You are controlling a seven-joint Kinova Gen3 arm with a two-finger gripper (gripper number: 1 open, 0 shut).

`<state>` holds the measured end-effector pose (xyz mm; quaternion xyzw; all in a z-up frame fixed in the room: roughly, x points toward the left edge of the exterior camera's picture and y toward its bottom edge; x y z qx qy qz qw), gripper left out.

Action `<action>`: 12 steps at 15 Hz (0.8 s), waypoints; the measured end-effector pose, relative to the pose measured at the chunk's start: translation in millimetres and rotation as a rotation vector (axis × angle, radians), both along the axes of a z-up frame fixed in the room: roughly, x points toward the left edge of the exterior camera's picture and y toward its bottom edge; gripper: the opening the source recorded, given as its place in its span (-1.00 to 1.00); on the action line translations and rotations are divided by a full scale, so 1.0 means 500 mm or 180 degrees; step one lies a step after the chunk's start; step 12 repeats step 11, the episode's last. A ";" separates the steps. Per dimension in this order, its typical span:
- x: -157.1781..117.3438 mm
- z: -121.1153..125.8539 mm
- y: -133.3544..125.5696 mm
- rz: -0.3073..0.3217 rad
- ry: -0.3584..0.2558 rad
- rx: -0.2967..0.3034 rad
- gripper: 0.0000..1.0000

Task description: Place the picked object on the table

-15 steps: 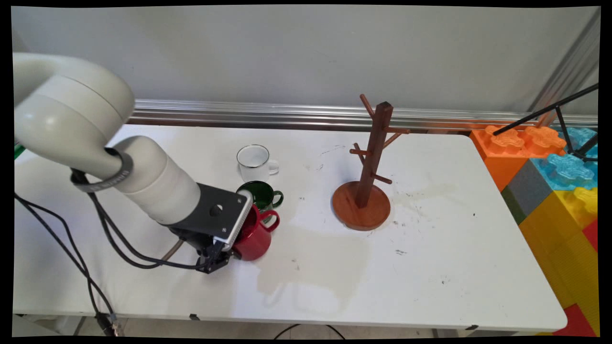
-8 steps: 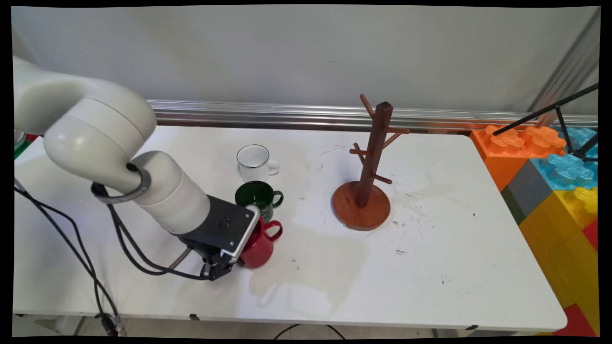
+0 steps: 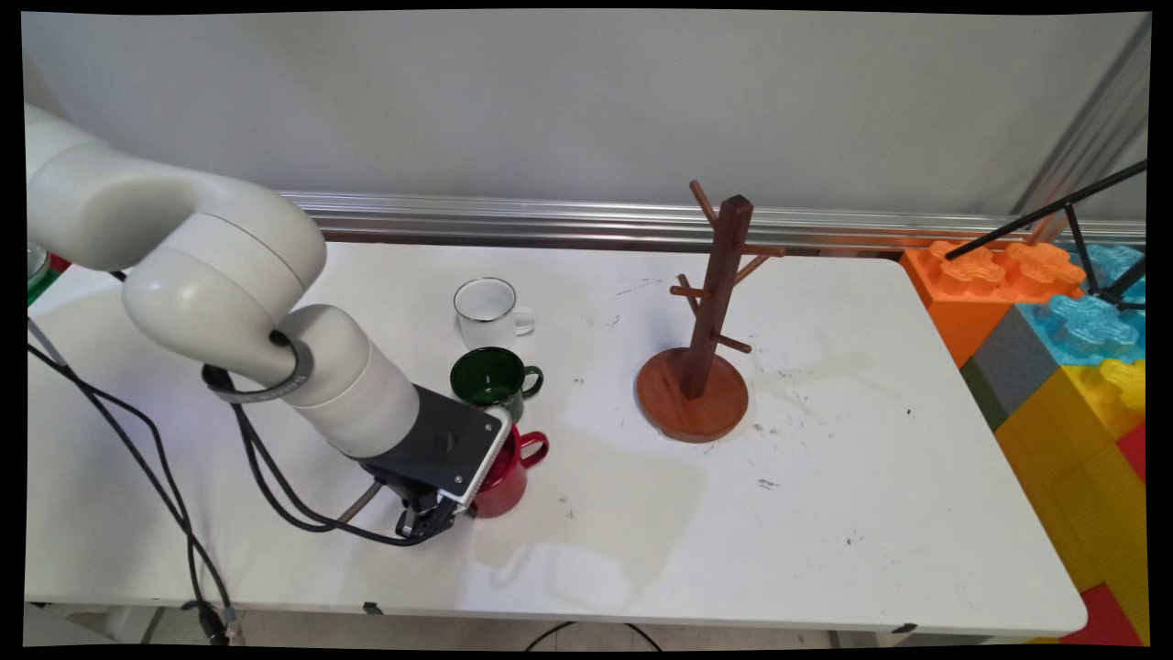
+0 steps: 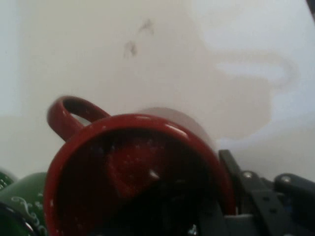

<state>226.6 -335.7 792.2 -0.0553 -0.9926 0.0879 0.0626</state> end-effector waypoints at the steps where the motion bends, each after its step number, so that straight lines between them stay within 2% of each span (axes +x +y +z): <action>1: -0.001 0.000 0.000 -0.0003 0.0000 -0.0005 1.00; 7: -0.012 0.011 -0.002 -0.0014 0.0072 -0.0051 1.00; 12: -0.017 0.045 0.006 -0.0006 0.0189 -0.0090 1.00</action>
